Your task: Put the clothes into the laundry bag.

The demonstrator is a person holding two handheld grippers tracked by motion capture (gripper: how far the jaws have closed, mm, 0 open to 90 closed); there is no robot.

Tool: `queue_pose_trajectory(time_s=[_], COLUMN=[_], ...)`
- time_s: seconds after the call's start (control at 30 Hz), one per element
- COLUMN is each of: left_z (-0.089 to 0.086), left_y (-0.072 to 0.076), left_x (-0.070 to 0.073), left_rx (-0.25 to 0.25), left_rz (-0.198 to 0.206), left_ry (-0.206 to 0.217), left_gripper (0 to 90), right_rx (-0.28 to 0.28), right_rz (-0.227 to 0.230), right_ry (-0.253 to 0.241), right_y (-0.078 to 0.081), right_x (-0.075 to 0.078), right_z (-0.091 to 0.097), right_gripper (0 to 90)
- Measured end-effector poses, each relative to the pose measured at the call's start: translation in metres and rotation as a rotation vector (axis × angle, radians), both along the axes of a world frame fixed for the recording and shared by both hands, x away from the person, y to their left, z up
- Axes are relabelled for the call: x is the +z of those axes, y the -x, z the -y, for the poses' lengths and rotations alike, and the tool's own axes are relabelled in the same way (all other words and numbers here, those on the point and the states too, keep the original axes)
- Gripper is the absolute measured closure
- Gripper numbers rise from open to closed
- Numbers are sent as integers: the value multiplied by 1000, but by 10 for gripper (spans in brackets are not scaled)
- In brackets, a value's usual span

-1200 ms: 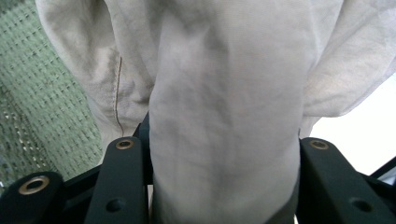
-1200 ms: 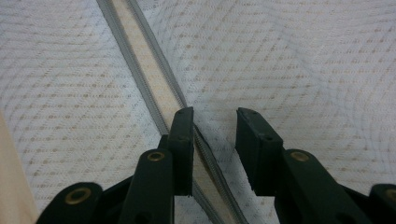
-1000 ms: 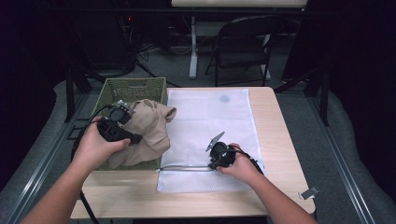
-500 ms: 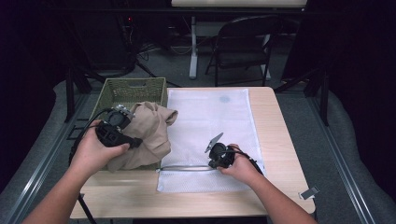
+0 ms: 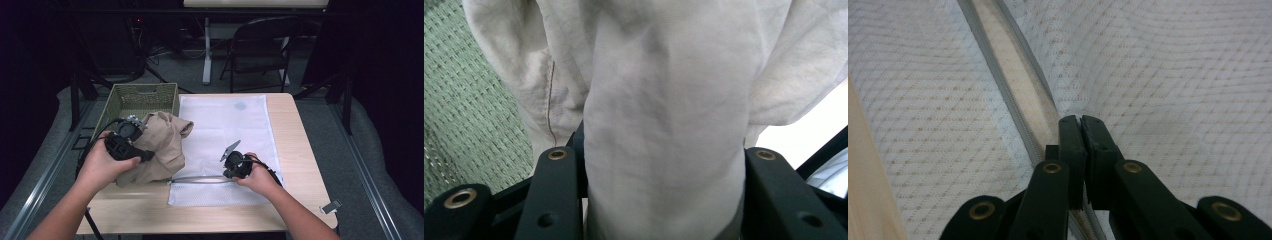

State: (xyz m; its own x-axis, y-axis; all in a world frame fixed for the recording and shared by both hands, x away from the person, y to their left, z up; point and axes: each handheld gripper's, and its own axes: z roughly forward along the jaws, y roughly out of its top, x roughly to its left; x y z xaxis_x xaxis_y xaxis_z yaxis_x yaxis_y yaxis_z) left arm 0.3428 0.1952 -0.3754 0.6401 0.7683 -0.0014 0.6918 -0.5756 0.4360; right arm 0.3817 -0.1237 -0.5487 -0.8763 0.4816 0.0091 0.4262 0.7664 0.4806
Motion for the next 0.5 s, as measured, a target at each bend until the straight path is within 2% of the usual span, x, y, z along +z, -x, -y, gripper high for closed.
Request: queue_pose_trajectory(time_s=[0.1,0.17,0.2,0.23,0.37,0.4,0.43,0.5], left_z=[1,2,2,2,4,5,5,7], left_y=[1,3,3,4,6,6,7,8], left_x=[-2,-3,-3,-3,-4,-4,-3,-4], left_rx=[-3,-7,-9,-10,-17,-21,-23,-28], left_rz=[-7,-9,-9,-8,-9,-8,-9,-8], left_ry=[-2,-1,-3,-2,-2,-3,-4,0], left_gripper=[540,540,540,540,540,540,541,540], right_rx=[-7,-2,-15,-18,-23,-1,-27,-24], right_rz=[8,10,14,13,5,-1,5,7], right_ry=[-5,12,-11,-13,-7,13,-9,-6], right_y=[-2,-4,-4,-5,-8,-11,-10,-12], right_x=[4,7,7,7,9,10,10,12], right_z=[0,1,0,0,1,2,1,1], right_gripper=[881,883,884,884,885,885,885,885])
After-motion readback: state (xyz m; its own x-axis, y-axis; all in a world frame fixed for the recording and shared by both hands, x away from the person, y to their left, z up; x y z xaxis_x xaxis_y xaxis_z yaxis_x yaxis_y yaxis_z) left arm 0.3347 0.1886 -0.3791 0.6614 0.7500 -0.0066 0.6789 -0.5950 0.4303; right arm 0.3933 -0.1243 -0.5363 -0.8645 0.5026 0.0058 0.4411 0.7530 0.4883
